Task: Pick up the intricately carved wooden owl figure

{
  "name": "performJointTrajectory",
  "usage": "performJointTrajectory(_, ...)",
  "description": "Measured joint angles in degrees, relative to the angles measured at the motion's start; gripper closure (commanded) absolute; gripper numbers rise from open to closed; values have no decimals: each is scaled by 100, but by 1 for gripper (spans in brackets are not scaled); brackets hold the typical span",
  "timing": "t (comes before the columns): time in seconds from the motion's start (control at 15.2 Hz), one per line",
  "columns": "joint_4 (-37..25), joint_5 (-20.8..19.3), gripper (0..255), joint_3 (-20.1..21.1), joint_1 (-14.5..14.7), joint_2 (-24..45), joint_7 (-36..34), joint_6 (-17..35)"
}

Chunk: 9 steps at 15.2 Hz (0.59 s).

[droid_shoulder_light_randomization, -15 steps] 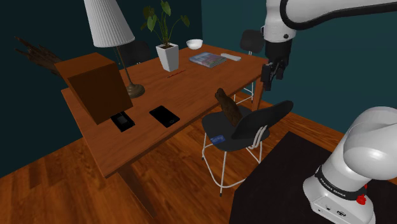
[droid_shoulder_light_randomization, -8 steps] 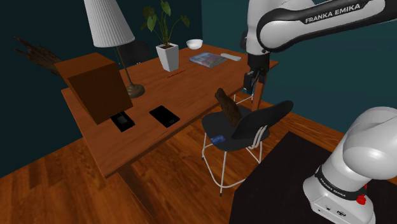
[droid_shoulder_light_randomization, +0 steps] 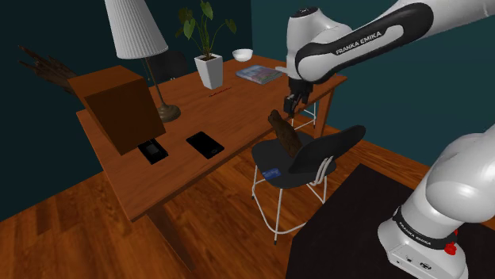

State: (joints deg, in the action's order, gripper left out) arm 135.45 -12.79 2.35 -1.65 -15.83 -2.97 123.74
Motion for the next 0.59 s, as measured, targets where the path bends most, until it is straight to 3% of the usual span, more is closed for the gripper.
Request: performJointTrajectory(0.59, -1028, -882, 0, 25, -155, 1742, -532, 1254)
